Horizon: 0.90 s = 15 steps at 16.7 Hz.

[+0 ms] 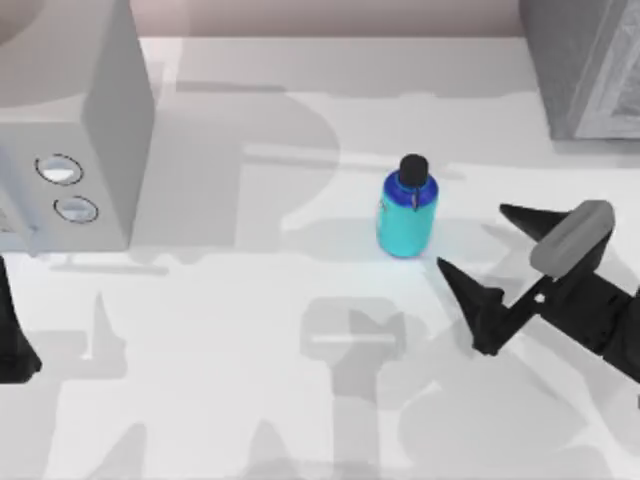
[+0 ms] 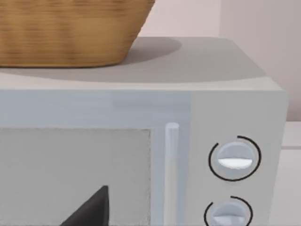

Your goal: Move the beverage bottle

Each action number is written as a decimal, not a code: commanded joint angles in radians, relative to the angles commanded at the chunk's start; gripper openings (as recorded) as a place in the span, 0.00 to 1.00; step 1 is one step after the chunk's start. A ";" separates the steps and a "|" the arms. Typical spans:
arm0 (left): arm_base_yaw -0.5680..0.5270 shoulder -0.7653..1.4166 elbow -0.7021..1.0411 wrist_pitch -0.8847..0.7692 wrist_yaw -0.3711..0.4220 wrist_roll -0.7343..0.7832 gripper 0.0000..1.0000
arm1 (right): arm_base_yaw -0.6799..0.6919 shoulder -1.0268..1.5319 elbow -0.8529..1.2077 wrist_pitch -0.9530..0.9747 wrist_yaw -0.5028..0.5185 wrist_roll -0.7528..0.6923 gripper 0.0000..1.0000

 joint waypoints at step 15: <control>0.000 0.000 0.000 0.000 0.000 0.000 1.00 | 0.072 0.104 0.204 -0.098 0.057 0.004 1.00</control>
